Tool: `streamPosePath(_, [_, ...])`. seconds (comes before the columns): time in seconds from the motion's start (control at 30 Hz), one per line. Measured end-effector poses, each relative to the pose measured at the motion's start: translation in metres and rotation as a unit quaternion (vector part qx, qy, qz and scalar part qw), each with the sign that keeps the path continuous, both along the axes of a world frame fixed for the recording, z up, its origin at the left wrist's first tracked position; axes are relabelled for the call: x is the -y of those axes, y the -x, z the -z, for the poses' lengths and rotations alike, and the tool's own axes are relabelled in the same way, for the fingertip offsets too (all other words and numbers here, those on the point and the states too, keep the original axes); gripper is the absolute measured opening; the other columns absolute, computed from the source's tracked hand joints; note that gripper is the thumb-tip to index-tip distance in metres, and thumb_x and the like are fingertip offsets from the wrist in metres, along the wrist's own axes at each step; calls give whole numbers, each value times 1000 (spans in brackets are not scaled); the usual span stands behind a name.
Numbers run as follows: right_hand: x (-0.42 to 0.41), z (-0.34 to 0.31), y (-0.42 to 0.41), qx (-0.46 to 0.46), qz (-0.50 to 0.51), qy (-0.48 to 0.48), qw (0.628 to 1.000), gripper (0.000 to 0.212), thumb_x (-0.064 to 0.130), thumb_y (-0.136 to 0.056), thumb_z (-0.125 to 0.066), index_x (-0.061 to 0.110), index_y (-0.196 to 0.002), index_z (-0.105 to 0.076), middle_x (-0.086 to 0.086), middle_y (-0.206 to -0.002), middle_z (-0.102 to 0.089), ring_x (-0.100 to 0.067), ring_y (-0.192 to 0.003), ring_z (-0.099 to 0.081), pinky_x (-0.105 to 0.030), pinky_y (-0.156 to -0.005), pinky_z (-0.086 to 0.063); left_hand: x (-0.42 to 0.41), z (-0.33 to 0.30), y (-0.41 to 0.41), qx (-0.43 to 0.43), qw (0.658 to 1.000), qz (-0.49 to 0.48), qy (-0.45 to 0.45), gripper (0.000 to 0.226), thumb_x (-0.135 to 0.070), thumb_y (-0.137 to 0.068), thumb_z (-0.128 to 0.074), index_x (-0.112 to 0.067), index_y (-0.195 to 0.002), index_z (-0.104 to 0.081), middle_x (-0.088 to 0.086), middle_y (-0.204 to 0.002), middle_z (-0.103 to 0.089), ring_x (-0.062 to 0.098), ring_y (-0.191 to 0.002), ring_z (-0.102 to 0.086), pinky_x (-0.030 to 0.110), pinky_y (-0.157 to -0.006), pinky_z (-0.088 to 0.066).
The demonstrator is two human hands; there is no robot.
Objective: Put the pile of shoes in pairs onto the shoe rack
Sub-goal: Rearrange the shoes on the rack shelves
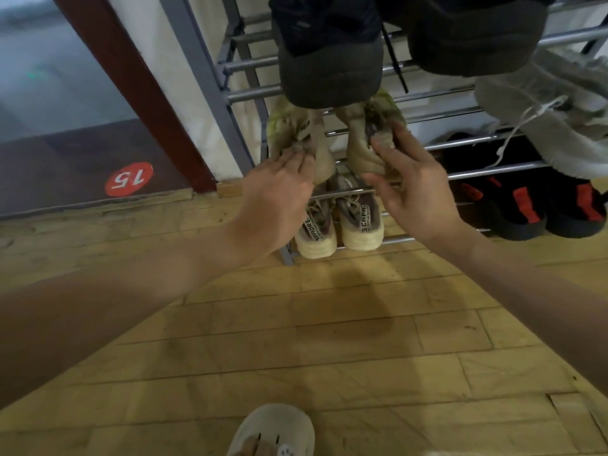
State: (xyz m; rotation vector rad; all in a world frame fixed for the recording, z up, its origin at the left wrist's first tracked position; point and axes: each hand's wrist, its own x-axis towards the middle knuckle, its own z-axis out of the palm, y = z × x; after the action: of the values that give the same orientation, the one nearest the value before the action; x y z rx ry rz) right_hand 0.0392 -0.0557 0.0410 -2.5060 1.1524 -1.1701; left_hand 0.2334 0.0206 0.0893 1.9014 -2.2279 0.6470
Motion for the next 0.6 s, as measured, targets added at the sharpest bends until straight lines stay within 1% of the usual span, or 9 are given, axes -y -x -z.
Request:
streamPosePath(0.07, [3,-2,-5,-6,-5,6,1000,46,30,-95,-55,6,-134,-53,-21,-146,-41,-35,-131,-47,-47,-101,-49,0,6,-1,23,1000,11,1,61,0,-52,-84,4,-109,-67,19,-108,-71,30,-100,-70,38,-80,-56])
streamPosePath(0.13, [6,-4,-9,-11,-8,12,1000,46,29,-94,-56,7,-134,-53,-20,-146,-41,-34,-132,-45,-48,-102,-48,0,13,-5,40,999,33,4,59,1,-45,-87,5,-101,-71,19,-101,-73,30,-94,-72,39,-78,-57])
streamPosePath(0.27, [7,0,-16,-35,-4,24,999,47,26,-90,-61,8,-133,-54,-21,-144,-42,-38,-129,-47,-50,-95,-52,-1,18,-12,33,998,54,4,54,1,-52,-88,4,-103,-71,19,-102,-73,30,-95,-71,41,-84,-55])
streamPosePath(0.33, [4,5,-18,-48,2,12,999,48,26,-90,-64,9,-134,-53,-21,-145,-42,-39,-128,-48,-52,-93,-53,-1,19,-13,31,998,61,12,49,2,-59,-84,4,-106,-69,19,-106,-72,31,-98,-71,41,-87,-54])
streamPosePath(0.4, [0,11,-18,-58,6,9,998,49,26,-89,-65,9,-134,-53,-22,-145,-42,-40,-129,-48,-53,-92,-53,-1,21,-15,21,997,69,11,45,2,-68,-79,6,-111,-66,22,-111,-69,33,-104,-68,43,-94,-50])
streamPosePath(0.5, [-2,8,-18,-64,6,4,998,51,25,-88,-67,9,-135,-53,-22,-145,-42,-42,-130,-45,-55,-93,-52,-1,23,-18,4,997,72,1,45,-1,-78,-73,7,-120,-61,24,-121,-64,36,-114,-62,45,-102,-45])
streamPosePath(0.6, [-6,4,-17,-92,13,17,996,55,31,-91,-61,12,-140,-46,-21,-149,-37,-42,-133,-42,-56,-101,-45,-6,26,-16,-24,998,66,-4,51,-10,-85,-67,5,-132,-52,22,-135,-55,33,-128,-51,44,-111,-36])
